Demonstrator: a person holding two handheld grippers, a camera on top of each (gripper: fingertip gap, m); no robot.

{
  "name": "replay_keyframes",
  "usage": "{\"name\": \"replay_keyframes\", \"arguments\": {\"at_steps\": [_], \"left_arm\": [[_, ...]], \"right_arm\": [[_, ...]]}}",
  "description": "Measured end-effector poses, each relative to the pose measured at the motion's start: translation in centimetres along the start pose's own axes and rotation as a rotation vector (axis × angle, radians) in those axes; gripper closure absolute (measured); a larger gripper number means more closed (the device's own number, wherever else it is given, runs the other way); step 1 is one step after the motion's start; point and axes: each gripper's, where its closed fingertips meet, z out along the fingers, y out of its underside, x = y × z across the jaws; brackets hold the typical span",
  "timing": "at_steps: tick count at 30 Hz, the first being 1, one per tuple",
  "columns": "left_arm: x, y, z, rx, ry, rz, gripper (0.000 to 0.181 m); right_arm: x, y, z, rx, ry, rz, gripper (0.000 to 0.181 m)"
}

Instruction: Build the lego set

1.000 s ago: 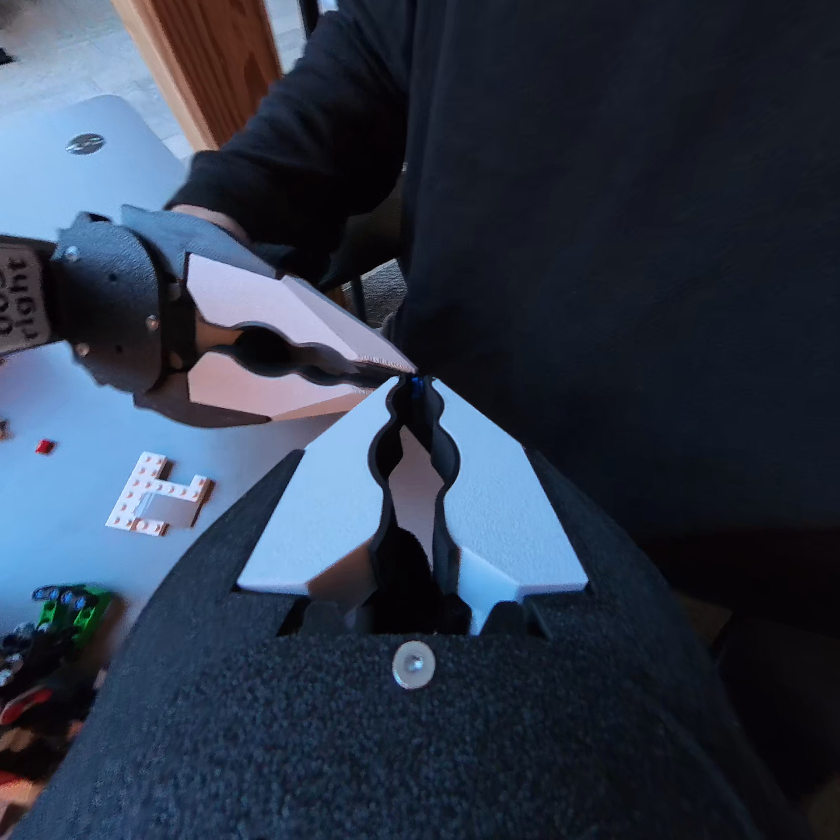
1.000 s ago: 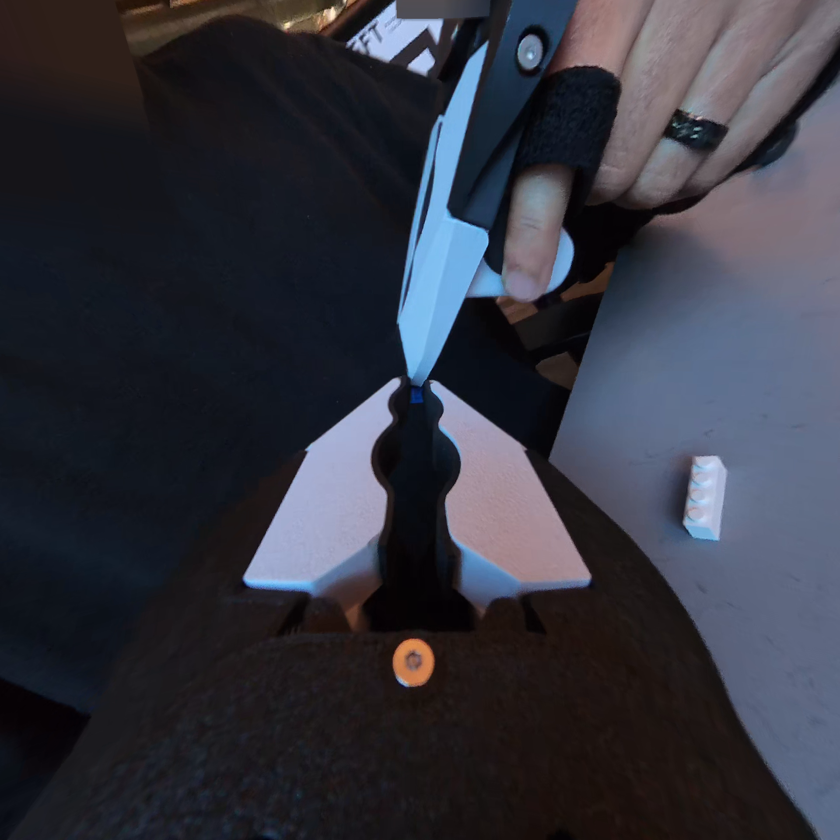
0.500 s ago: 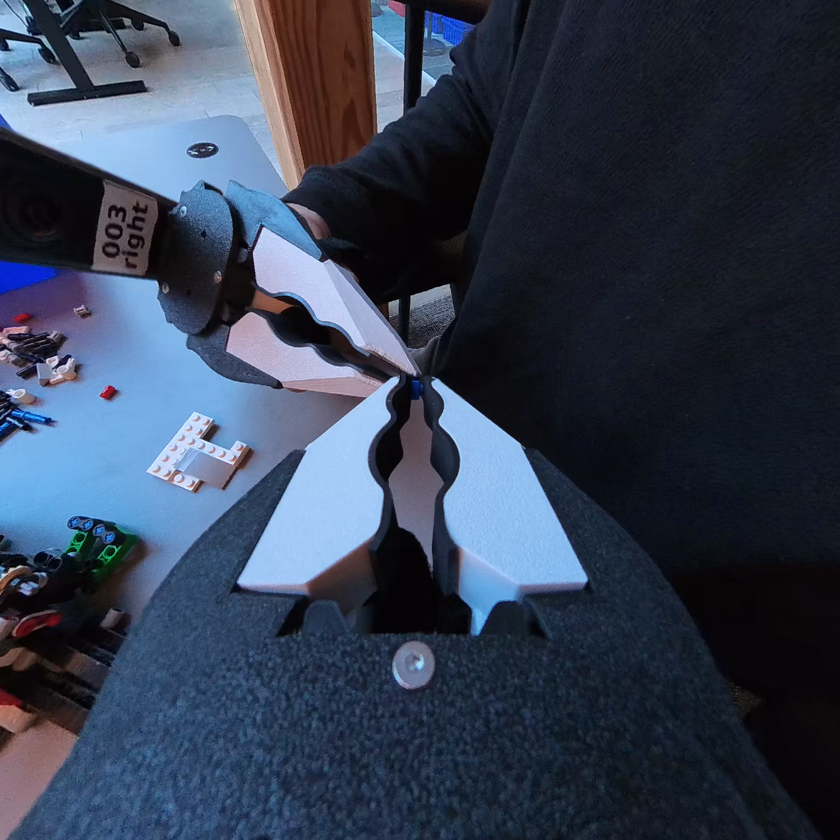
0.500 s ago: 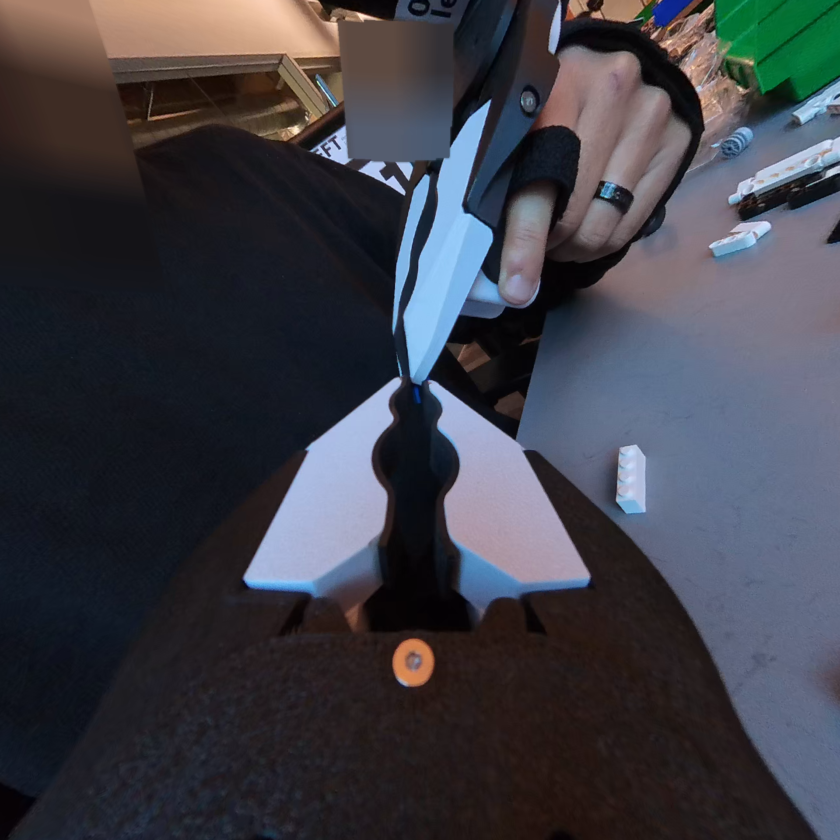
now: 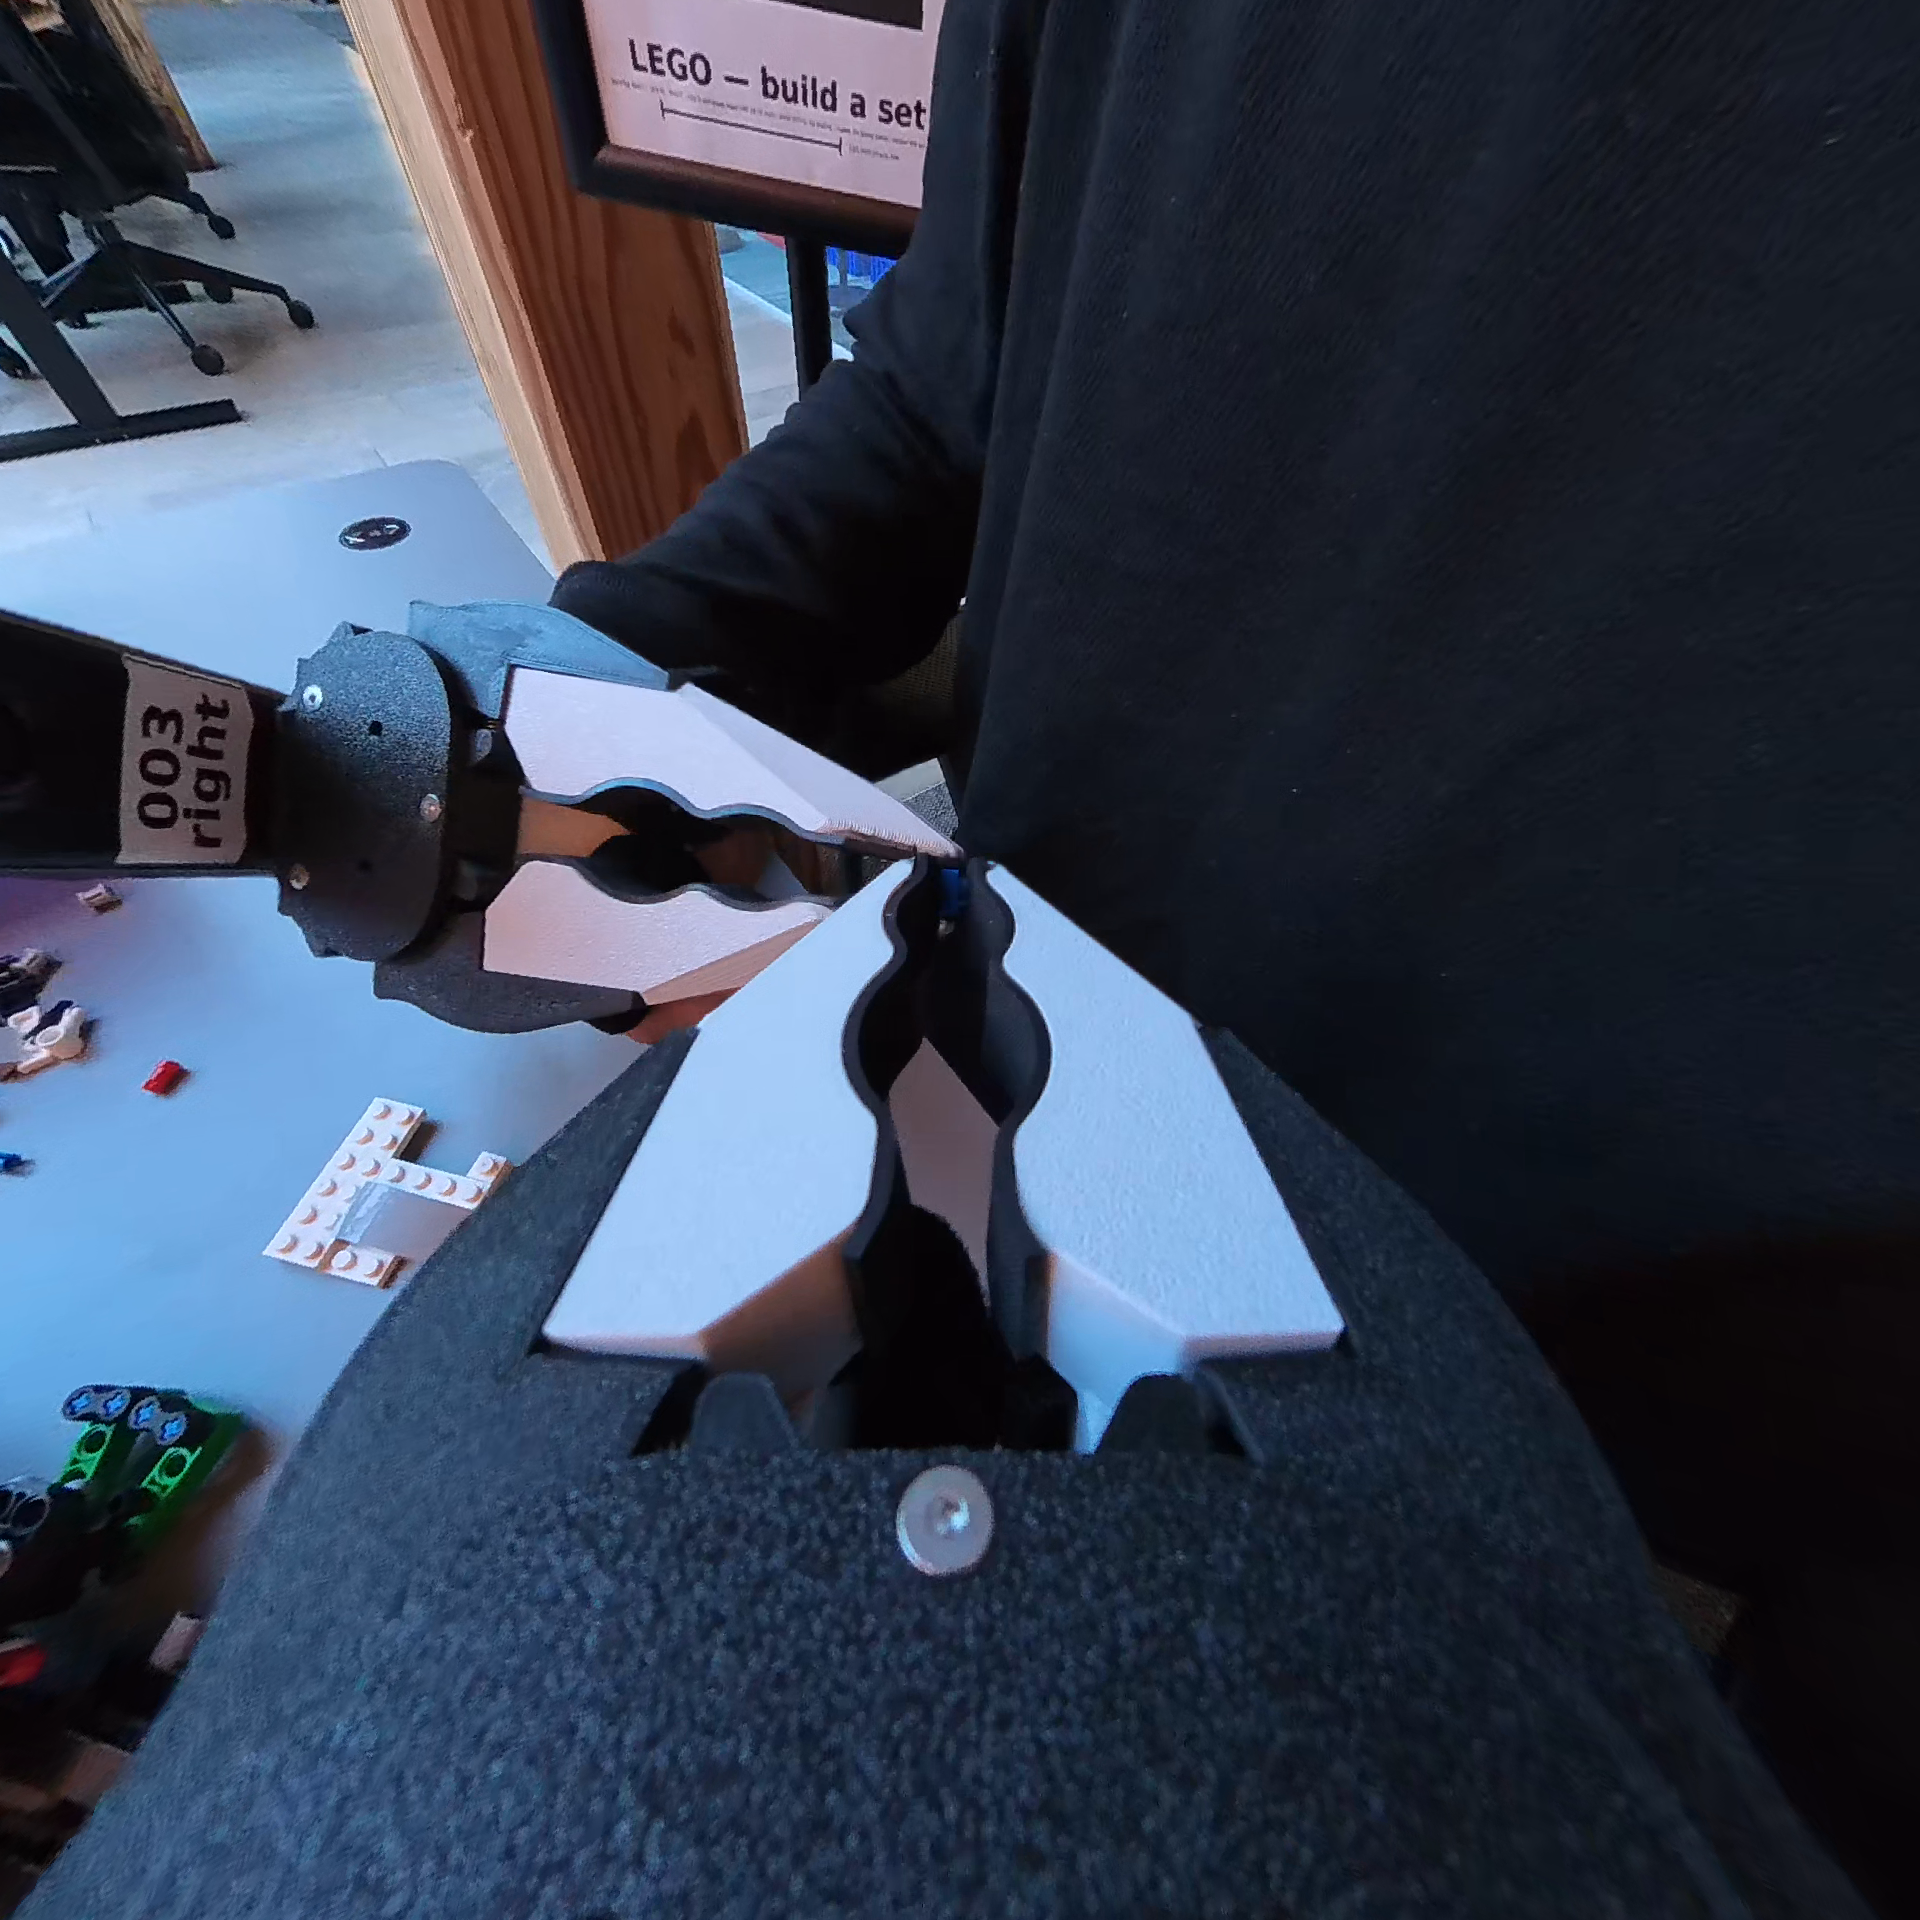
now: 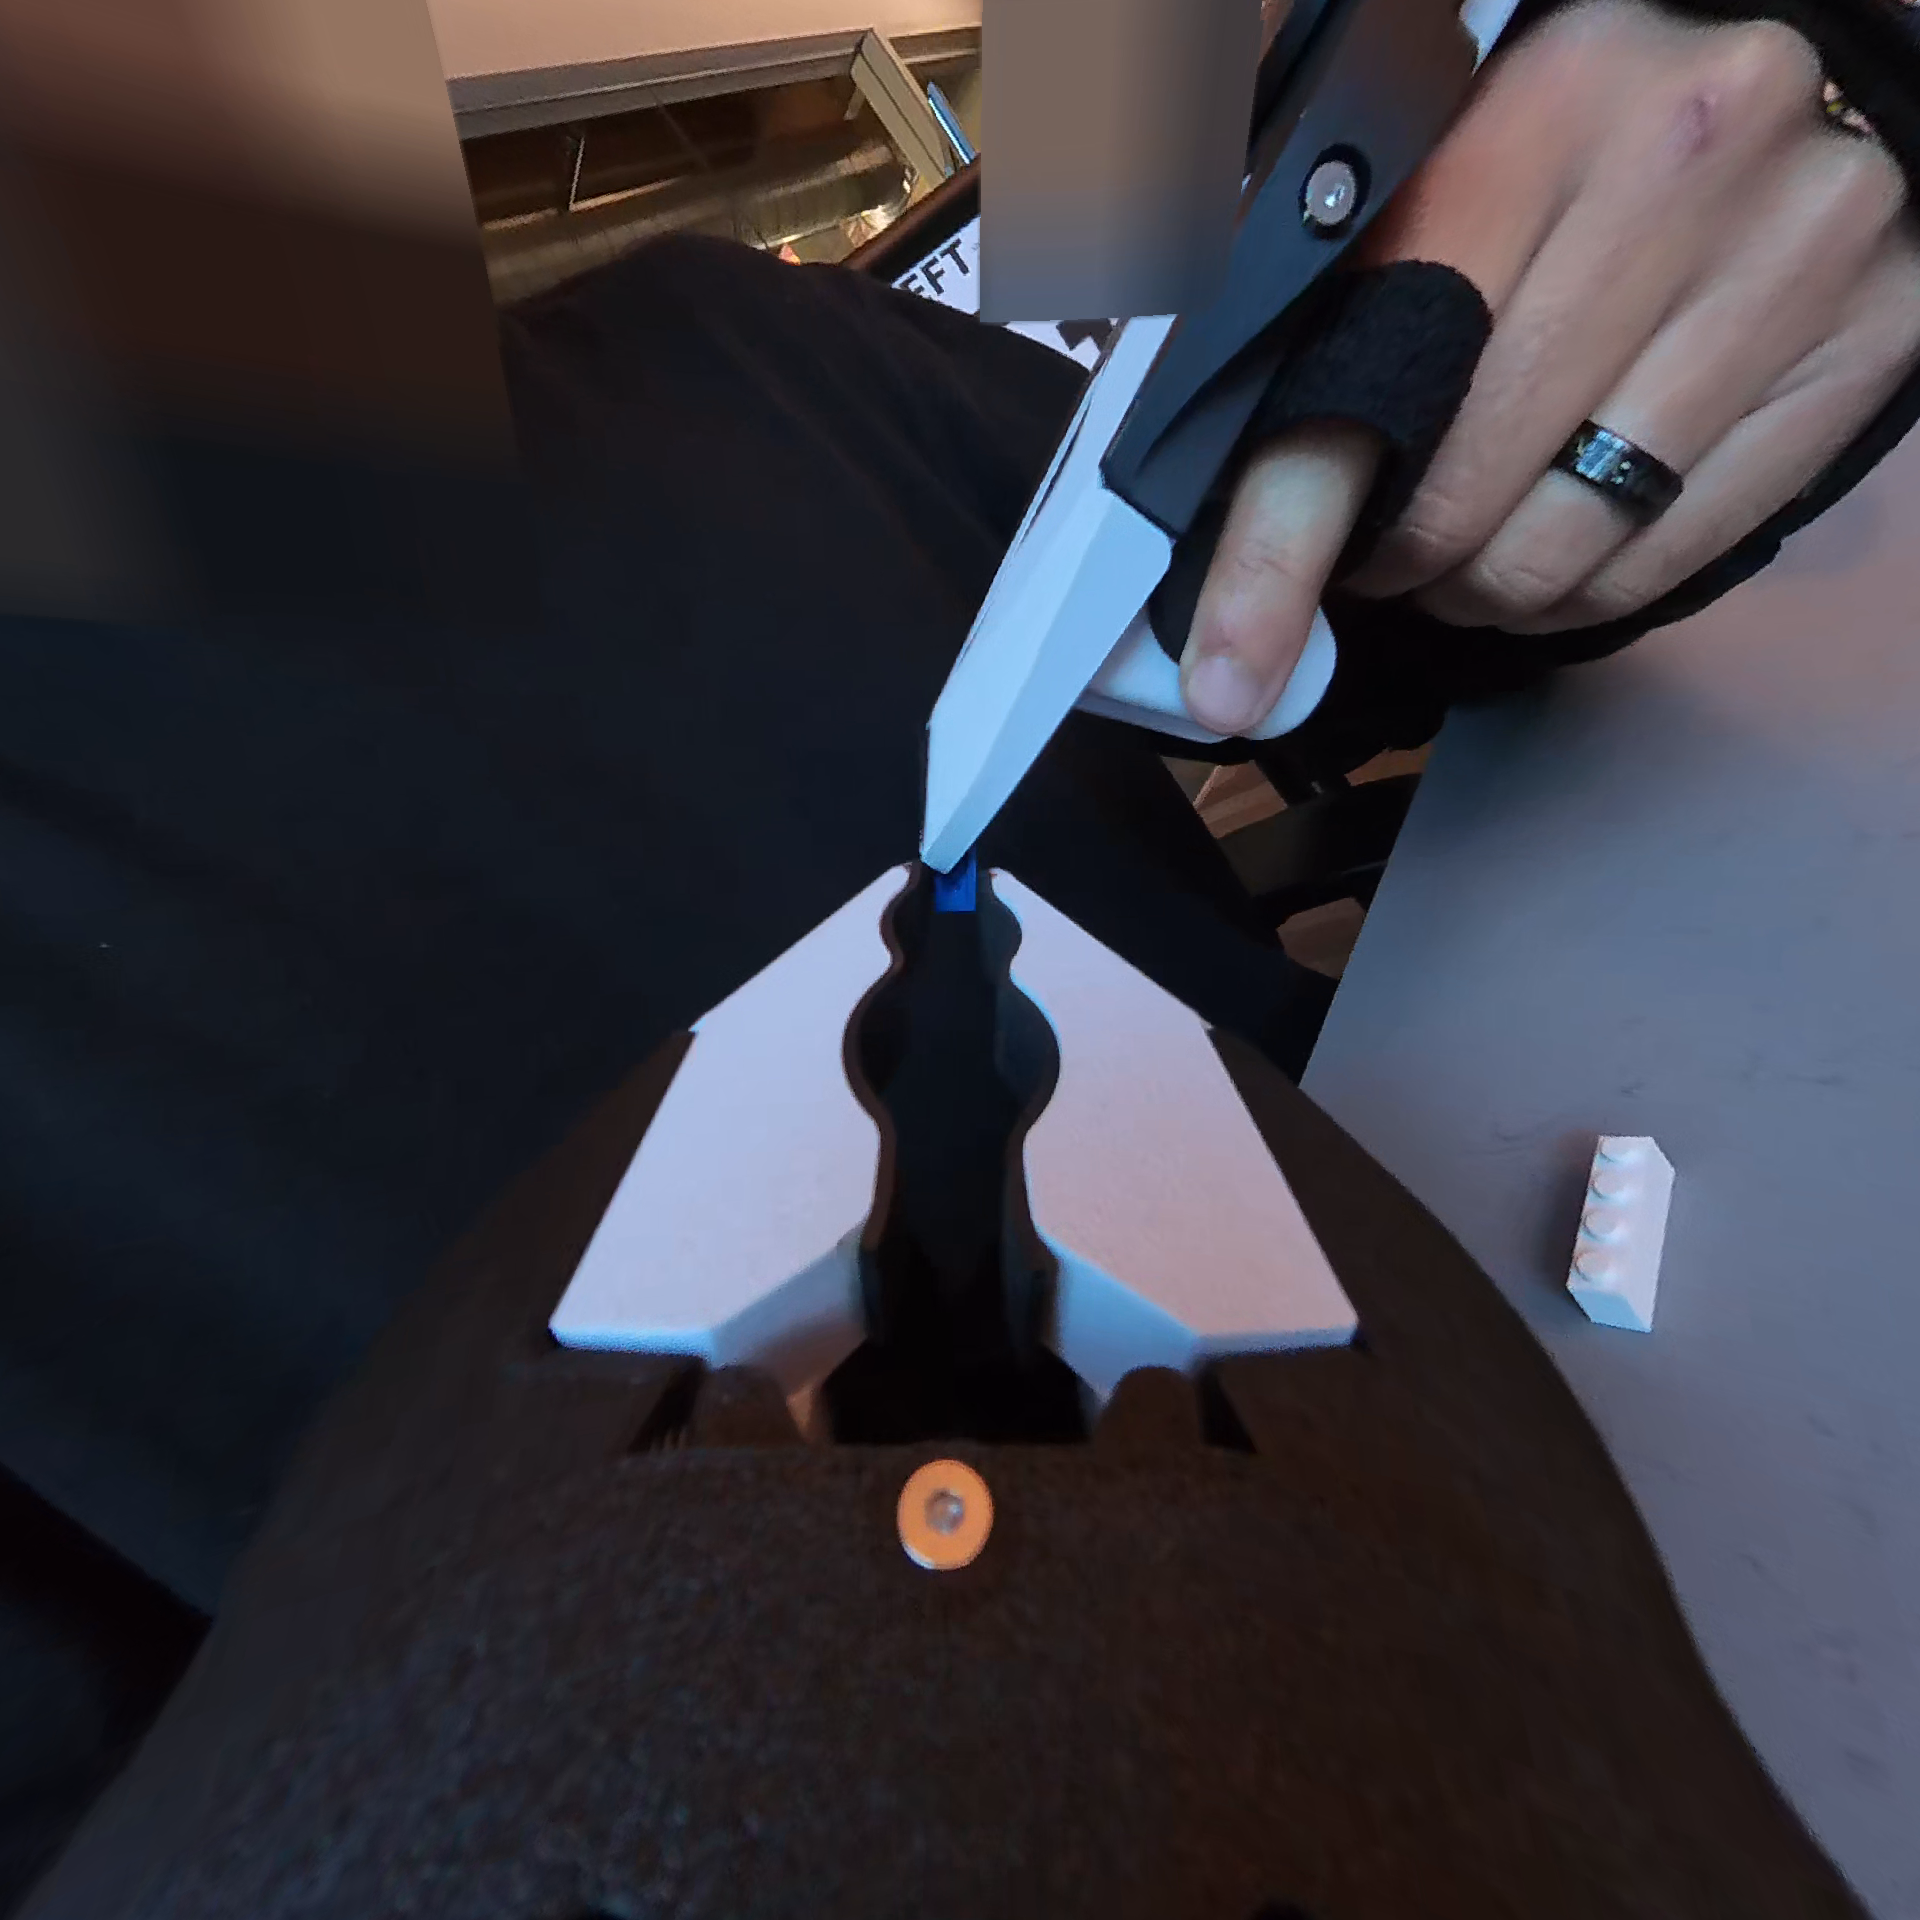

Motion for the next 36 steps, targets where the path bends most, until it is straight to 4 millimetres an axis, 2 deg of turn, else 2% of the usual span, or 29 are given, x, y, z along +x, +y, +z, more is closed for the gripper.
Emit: {"name": "replay_keyframes", "arguments": {"at_steps": [7,12,17,20,23,27,33,35,36], "left_arm": [[-0.2,-0.5,0.0,0.04,-0.002,0.012,0.178],[-1.4,-0.4,-0.5,0.028,-0.103,0.04,0.177],[-3.7,0.3,-1.5,-0.033,-0.318,0.082,0.17],[-5.3,0.2,-2.7,-0.06,-0.508,0.14,0.154],[-6.7,0.2,-3.7,-0.104,-0.698,0.207,0.152],[-8.6,0.8,-5.2,-0.18,-0.891,0.234,0.147],[-9.2,1.8,-4.7,-0.204,-0.885,0.202,0.149],[-9.0,1.8,-4.5,-0.195,-0.861,0.202,0.164],[-8.9,1.9,-4.3,-0.193,-0.845,0.194,0.166]], "right_arm": [[-0.5,-0.3,-0.1,0.018,-0.037,0.015,0.174],[0.0,-1.1,-1.0,0.067,0.007,0.007,0.174],[0.9,-2.1,-2.5,0.164,0.09,0.007,0.174],[1.9,-3.6,-3.8,0.296,0.15,0.041,0.174],[3.0,-5.0,-5.5,0.461,0.197,0.098,0.174],[3.8,-5.7,-6.7,0.592,0.215,0.143,0.174],[4.4,-5.7,-6.3,0.617,0.248,0.174,0.175],[4.5,-5.6,-6.2,0.613,0.255,0.171,0.175],[4.4,-5.5,-6.1,0.61,0.261,0.167,0.175]]}}
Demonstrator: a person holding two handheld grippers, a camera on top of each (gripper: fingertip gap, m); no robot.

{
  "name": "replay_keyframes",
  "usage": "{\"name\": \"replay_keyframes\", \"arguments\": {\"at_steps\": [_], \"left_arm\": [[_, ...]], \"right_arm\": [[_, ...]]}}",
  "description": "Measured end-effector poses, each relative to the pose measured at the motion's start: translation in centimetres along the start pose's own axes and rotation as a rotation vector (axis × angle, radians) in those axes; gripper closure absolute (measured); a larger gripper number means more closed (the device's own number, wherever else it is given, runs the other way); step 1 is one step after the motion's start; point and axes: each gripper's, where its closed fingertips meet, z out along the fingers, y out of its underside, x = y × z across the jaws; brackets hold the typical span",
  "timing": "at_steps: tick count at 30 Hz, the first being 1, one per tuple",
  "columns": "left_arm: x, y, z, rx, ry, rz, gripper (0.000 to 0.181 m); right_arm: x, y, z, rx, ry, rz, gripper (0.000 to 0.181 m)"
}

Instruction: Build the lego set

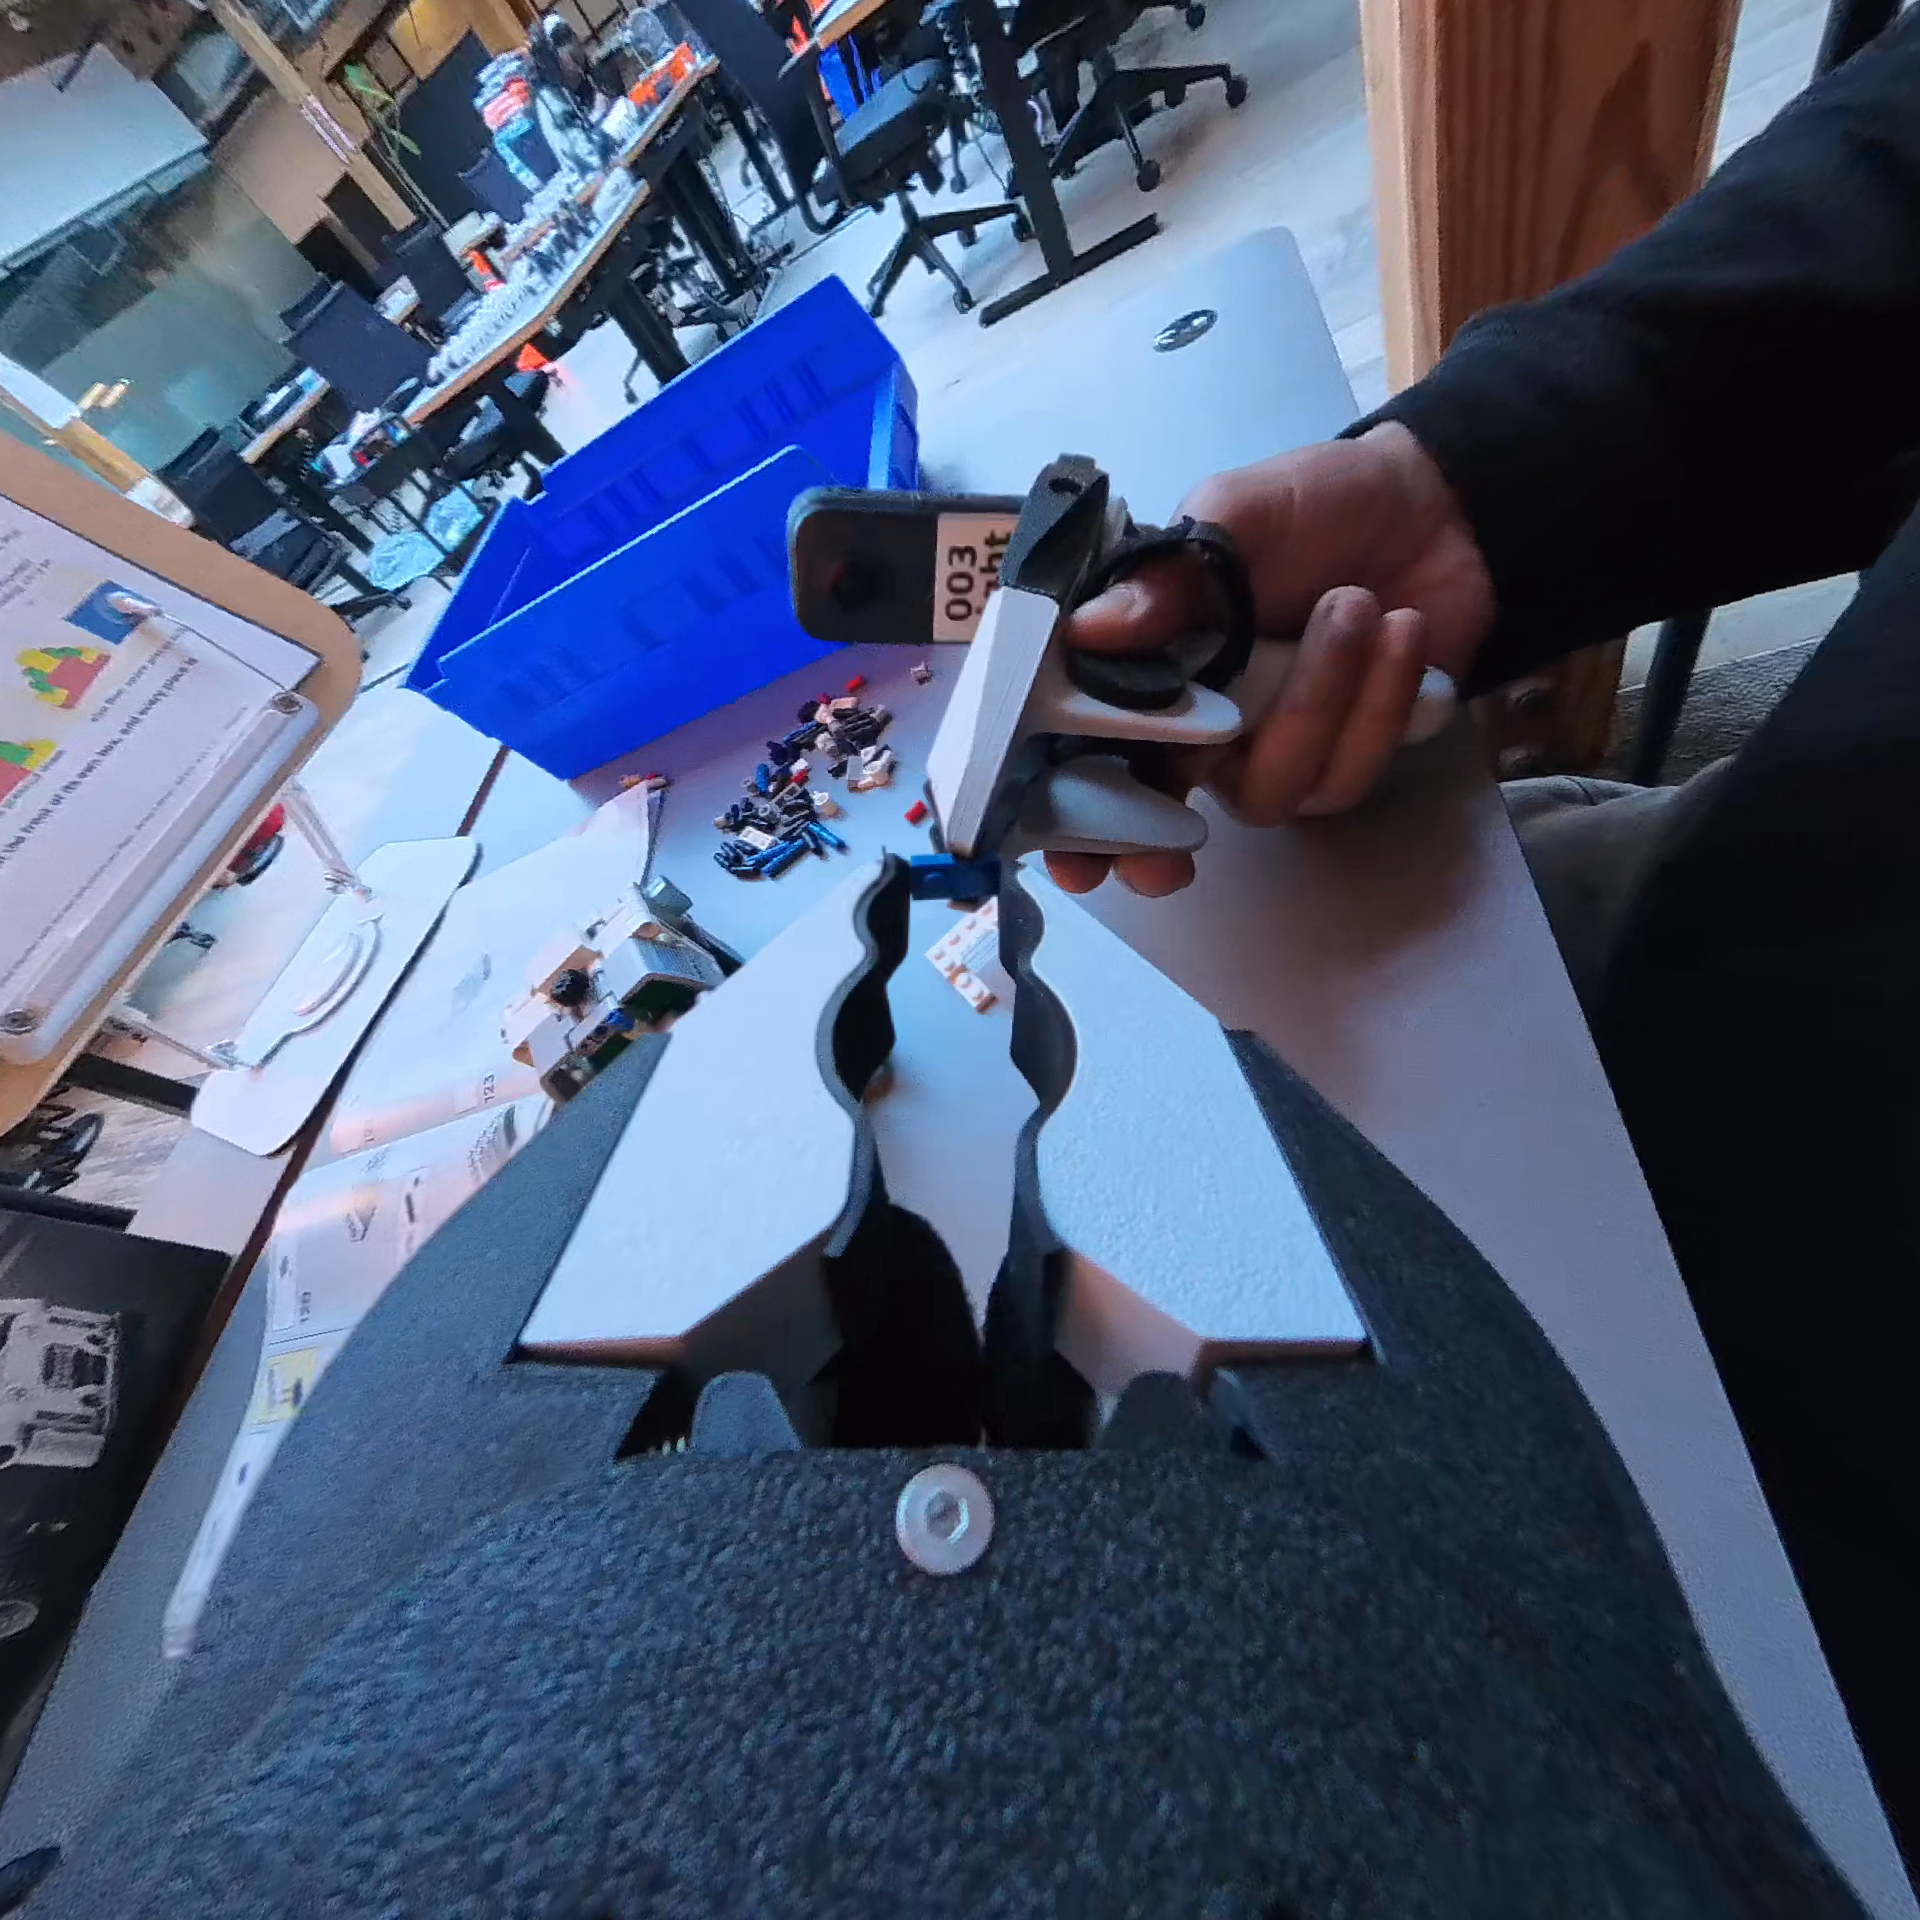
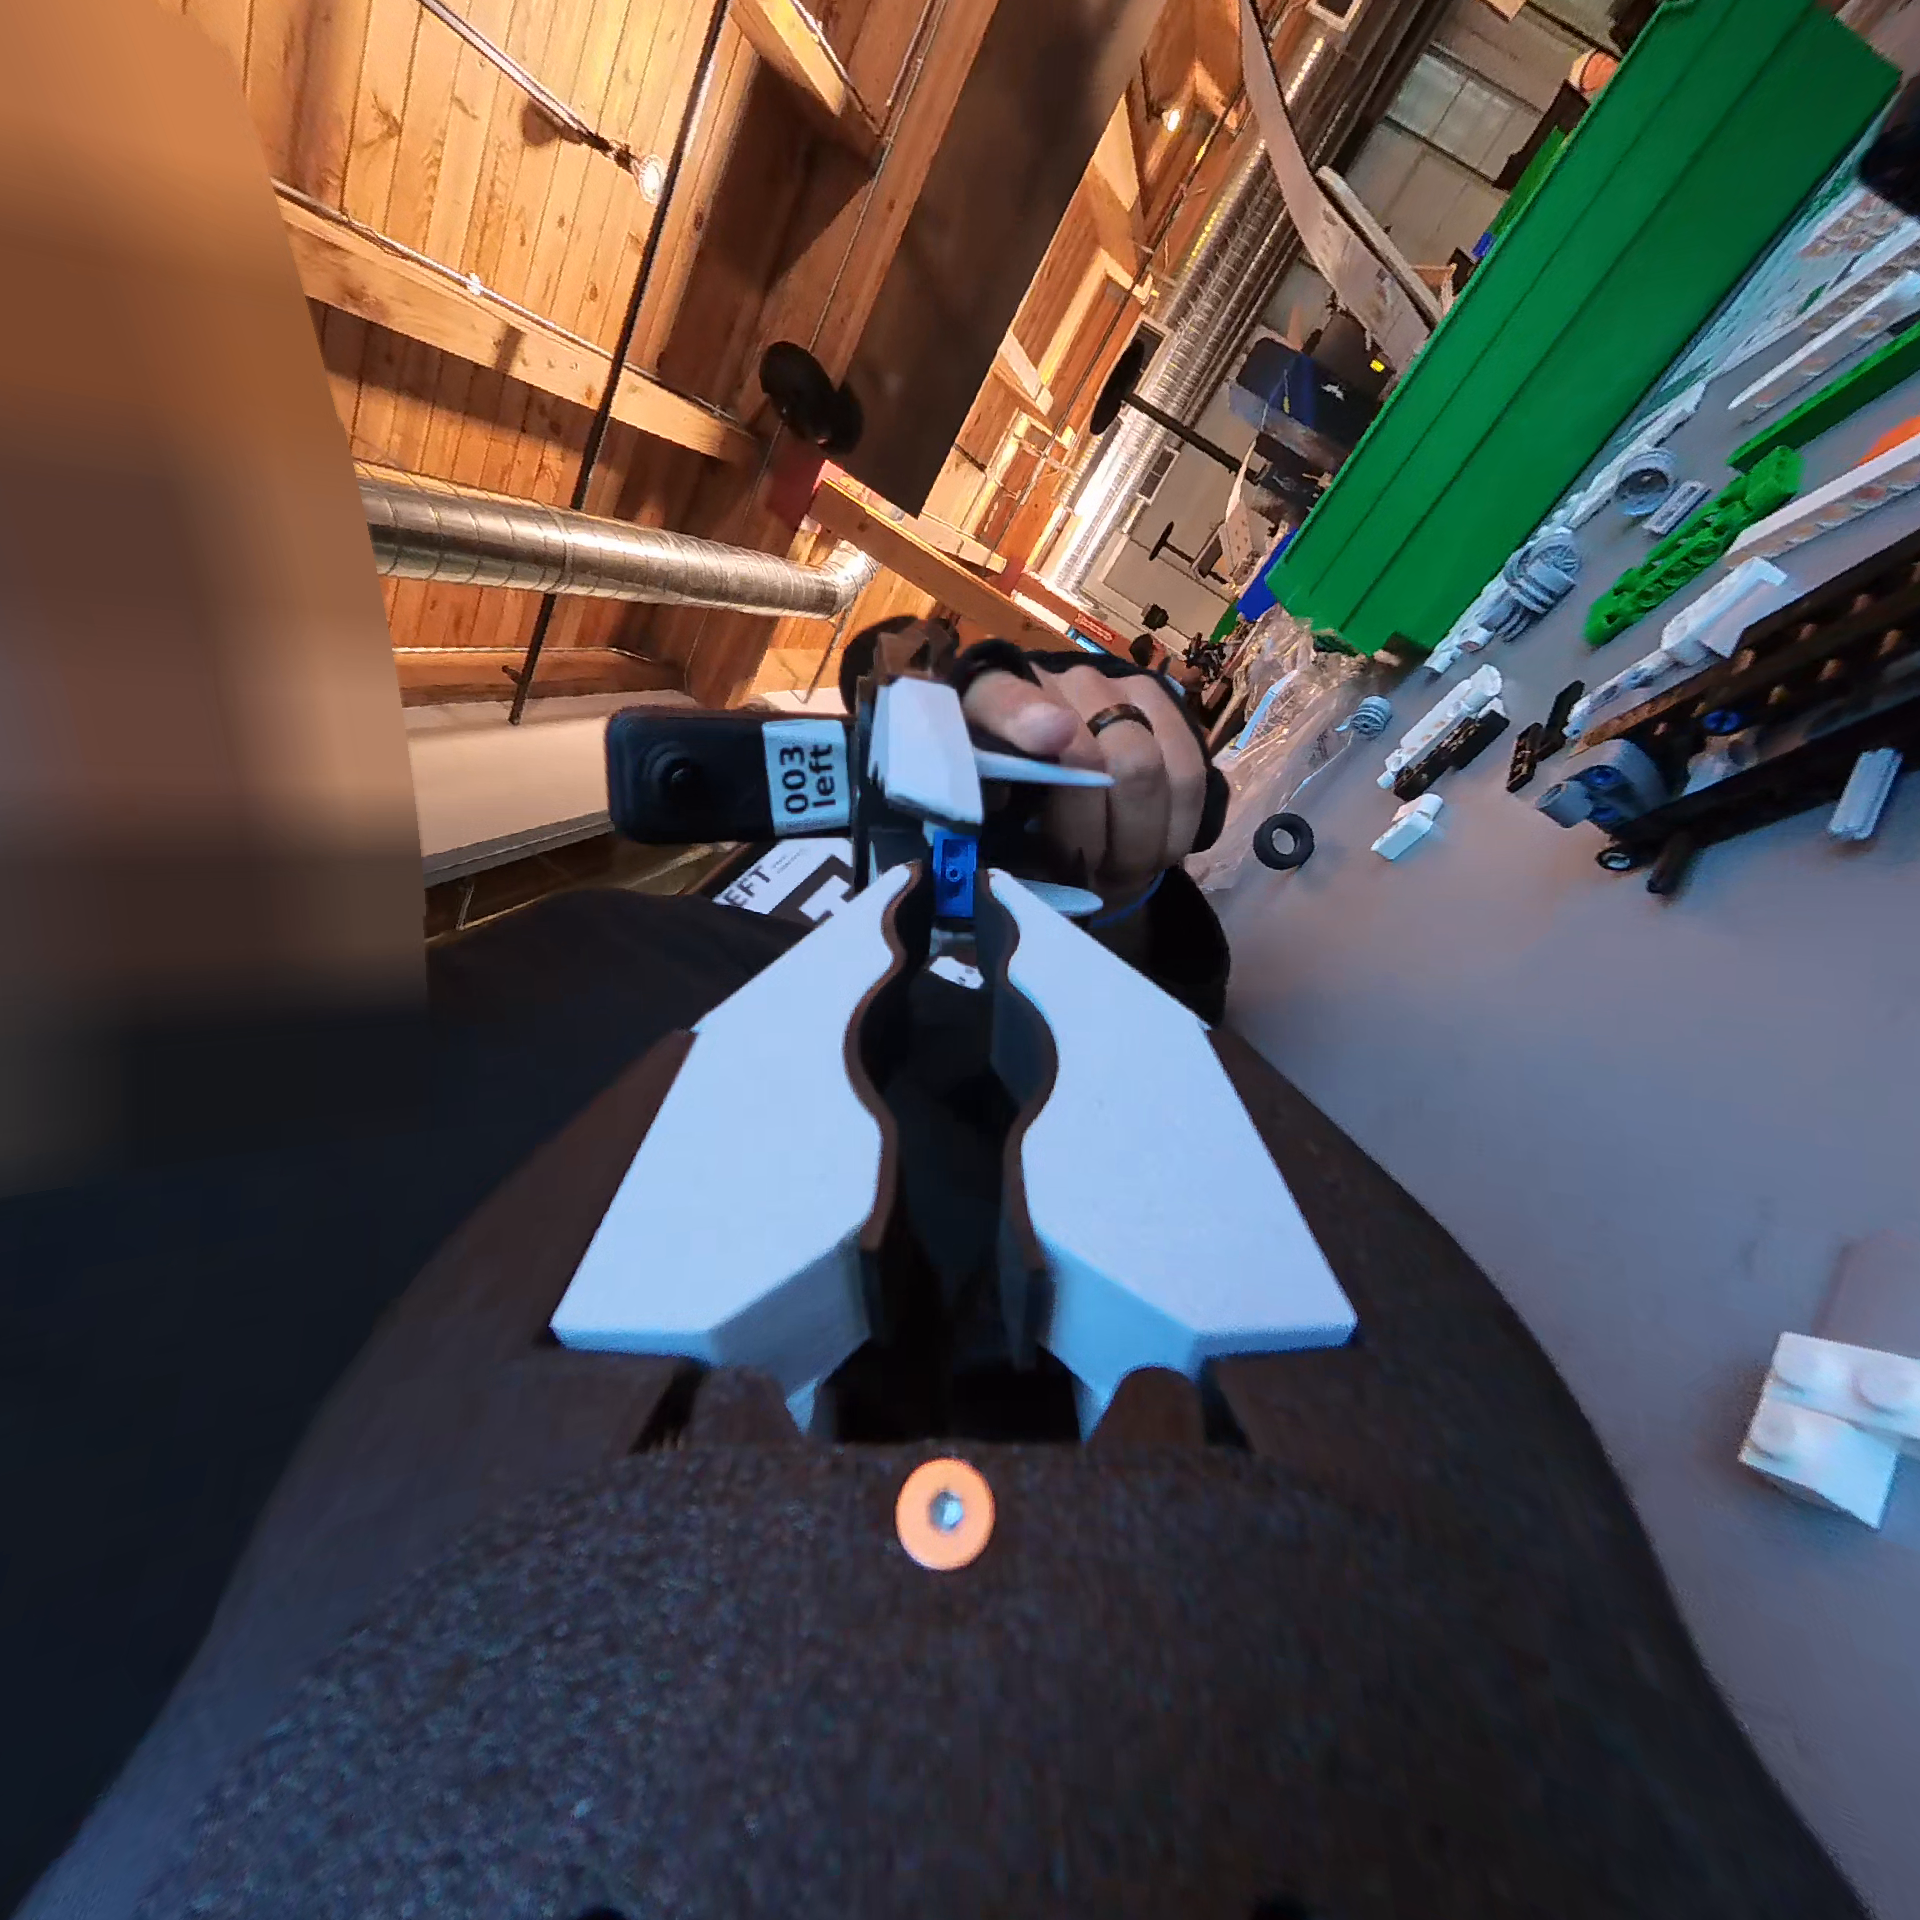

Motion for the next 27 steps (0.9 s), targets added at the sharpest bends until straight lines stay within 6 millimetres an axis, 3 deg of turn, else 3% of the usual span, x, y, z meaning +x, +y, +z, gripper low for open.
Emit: {"name": "replay_keyframes", "arguments": {"at_steps": [4,12,27], "left_arm": [[0.3,0.0,-0.1,0.01,0.02,0.007,0.166],[1.2,-1.4,-0.4,0.119,0.082,-0.008,0.166],[1.4,-0.9,-0.4,0.064,0.067,0.098,0.166]], "right_arm": [[0.1,0.3,0.1,-0.023,0.026,-0.027,0.175],[-1.4,0.9,0.4,-0.09,-0.081,0.014,0.173],[-0.9,1.2,0.0,-0.124,-0.062,0.016,0.174]]}}
